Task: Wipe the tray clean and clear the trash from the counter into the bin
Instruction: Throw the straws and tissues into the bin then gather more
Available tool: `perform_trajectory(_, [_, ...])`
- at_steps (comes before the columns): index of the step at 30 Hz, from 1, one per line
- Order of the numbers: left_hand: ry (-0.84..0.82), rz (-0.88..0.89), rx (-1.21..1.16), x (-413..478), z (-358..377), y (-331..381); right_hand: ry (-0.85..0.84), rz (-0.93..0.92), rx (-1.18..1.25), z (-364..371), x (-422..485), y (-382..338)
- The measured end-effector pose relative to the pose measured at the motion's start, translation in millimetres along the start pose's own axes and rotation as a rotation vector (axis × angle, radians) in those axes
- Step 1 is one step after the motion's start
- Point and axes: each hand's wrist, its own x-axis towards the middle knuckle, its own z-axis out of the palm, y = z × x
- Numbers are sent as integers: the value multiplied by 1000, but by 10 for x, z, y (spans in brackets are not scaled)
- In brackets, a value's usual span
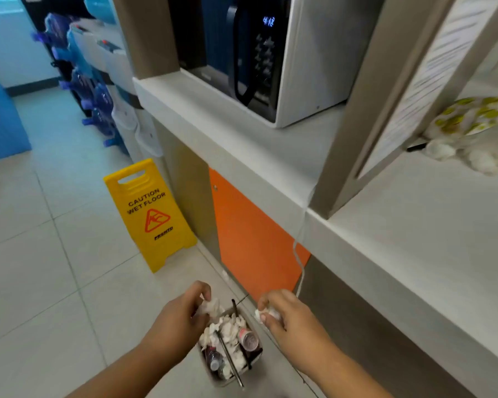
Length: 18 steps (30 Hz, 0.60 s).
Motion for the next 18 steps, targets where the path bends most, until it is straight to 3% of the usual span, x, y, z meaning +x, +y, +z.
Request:
perform_trajectory(12, [-92,-329,106,645,1421,-1678,-306,209,-13,1720,904,1509])
perform_trajectory(18, [-137,-356,134,915,2094,-2310,-364,264,-111,2582,1238,2121])
